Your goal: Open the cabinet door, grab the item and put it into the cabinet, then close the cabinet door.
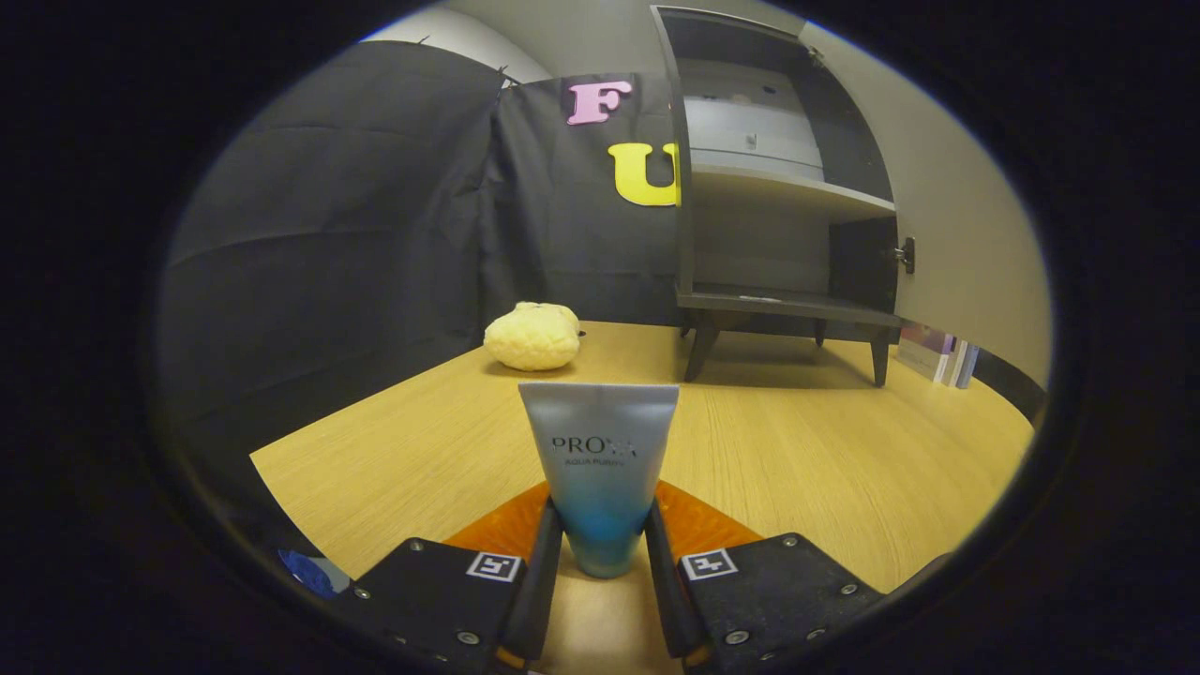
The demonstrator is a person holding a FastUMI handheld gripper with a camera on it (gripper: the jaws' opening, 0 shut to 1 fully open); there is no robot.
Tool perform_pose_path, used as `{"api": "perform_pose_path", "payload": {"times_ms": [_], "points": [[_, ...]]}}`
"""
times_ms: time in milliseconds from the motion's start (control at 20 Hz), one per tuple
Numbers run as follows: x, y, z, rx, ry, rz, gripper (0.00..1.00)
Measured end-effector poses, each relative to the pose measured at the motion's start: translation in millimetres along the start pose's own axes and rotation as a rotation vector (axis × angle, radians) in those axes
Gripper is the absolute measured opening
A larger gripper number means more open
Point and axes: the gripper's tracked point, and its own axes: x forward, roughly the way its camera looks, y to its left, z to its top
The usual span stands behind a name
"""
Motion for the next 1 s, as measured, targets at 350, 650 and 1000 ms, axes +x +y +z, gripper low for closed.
{"api": "perform_pose_path", "payload": {"times_ms": [350, 650, 1000], "points": [[-11, -16, 38, 0.009, -0.029, 0.004, 0.48], [-22, -26, 86, 0.038, -0.037, 0.010, 0.48], [-22, -71, 209, -0.005, -0.126, -0.046, 0.47]]}}
